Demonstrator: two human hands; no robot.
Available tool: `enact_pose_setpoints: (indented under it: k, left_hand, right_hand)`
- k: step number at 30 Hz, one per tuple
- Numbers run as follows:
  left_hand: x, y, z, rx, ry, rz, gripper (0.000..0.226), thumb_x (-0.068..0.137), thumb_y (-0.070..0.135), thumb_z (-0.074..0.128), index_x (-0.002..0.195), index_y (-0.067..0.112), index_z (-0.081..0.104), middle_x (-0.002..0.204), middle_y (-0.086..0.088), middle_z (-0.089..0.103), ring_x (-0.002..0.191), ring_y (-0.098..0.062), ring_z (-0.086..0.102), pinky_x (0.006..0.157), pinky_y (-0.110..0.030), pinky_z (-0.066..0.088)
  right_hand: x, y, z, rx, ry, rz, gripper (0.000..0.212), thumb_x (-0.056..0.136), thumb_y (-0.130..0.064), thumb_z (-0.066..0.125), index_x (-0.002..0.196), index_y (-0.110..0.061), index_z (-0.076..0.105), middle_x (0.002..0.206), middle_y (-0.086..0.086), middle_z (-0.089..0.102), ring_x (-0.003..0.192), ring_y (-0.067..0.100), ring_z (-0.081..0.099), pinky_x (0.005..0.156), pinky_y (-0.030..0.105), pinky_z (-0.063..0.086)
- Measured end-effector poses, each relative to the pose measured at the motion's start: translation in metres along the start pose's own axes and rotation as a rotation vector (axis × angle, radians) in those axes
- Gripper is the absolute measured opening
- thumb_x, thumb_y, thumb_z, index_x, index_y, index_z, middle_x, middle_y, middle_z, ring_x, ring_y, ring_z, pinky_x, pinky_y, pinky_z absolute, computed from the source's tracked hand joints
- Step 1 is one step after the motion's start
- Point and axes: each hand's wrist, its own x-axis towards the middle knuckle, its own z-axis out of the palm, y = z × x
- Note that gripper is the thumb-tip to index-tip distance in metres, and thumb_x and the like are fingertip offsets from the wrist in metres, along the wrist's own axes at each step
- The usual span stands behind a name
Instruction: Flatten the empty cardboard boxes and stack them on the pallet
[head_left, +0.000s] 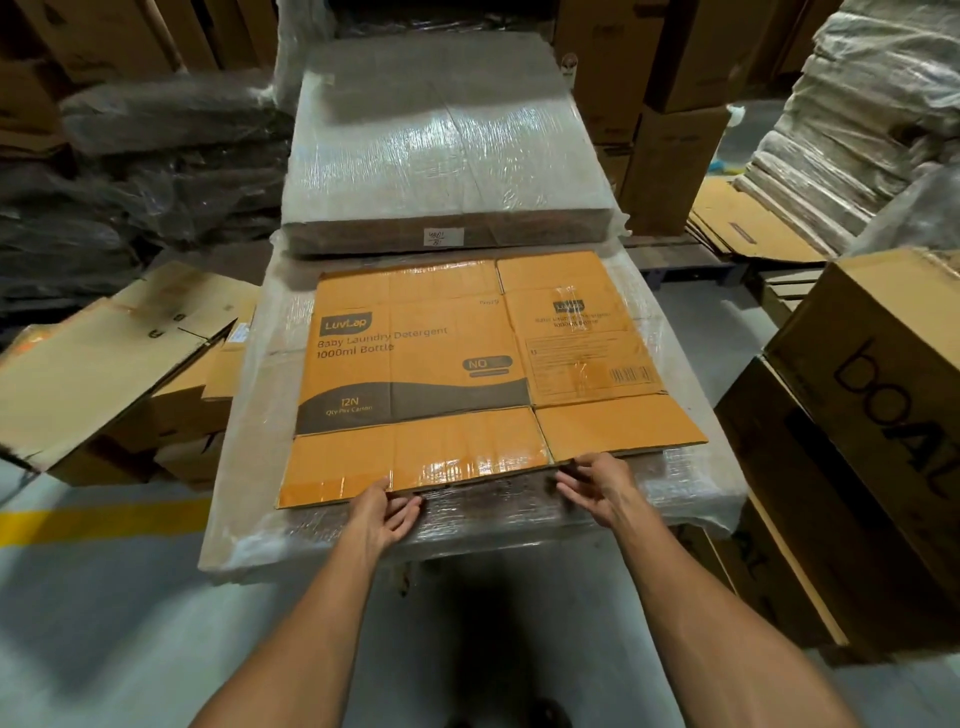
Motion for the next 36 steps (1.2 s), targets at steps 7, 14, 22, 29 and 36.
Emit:
enact_pose_setpoints:
  k: [7, 14, 22, 29, 36]
  left_hand:
    - [-0.028, -0.013, 0.023, 0.443, -0.115, 0.17, 0.038, 0.106, 0.034, 0.051, 0.114, 0.001, 0.067, 0.094, -0.011, 0.075, 0.074, -0.022, 0.068, 0.058, -0.028, 0.053]
    - [-0.091, -0.027, 0.124, 0.696, -0.394, 0.568, 0.021, 0.103, 0.034, 0.056, 0.112, 0.019, 0.069, 0.104, -0.001, 0.074, 0.086, -0.019, 0.07, 0.071, -0.029, 0.054]
    - [-0.164, -0.102, 0.234, 0.82, -0.621, 0.707, 0.017, 0.102, 0.029, 0.058, 0.113, 0.02, 0.066, 0.098, -0.002, 0.076, 0.082, -0.019, 0.071, 0.073, -0.035, 0.056]
    - [-0.246, -0.234, 0.357, 0.865, -0.79, 0.728, 0.017, 0.104, 0.029, 0.056, 0.114, 0.022, 0.067, 0.1, -0.003, 0.074, 0.087, -0.018, 0.07, 0.074, -0.029, 0.054]
    - [-0.314, -0.374, 0.457, 0.887, -0.789, 0.631, 0.032, 0.101, 0.037, 0.06, 0.131, 0.025, 0.06, 0.122, 0.003, 0.064, 0.107, -0.01, 0.062, 0.096, -0.04, 0.055]
  right_hand:
    - [-0.019, 0.004, 0.001, -0.14, -0.019, -0.075, 0.019, 0.101, -0.004, 0.048, 0.107, 0.003, 0.065, 0.104, 0.021, 0.071, 0.084, 0.026, 0.072, 0.078, 0.039, 0.063]
    - [-0.062, -0.04, -0.013, -0.056, -0.049, -0.369, 0.018, 0.102, -0.004, 0.052, 0.115, -0.007, 0.064, 0.111, 0.01, 0.07, 0.089, 0.028, 0.075, 0.072, 0.038, 0.061]
    - [-0.09, -0.102, -0.145, 0.029, 0.099, -0.615, 0.019, 0.097, 0.003, 0.053, 0.105, -0.007, 0.067, 0.105, 0.013, 0.072, 0.075, 0.022, 0.072, 0.058, 0.029, 0.058]
    - [-0.103, -0.158, -0.334, 0.114, 0.301, -0.741, 0.019, 0.101, -0.003, 0.054, 0.102, -0.014, 0.07, 0.099, 0.005, 0.075, 0.08, 0.02, 0.075, 0.068, 0.03, 0.062]
    - [-0.088, -0.208, -0.536, 0.164, 0.575, -0.719, 0.02, 0.092, -0.001, 0.06, 0.09, -0.018, 0.07, 0.097, 0.006, 0.076, 0.08, 0.017, 0.067, 0.079, 0.041, 0.06]
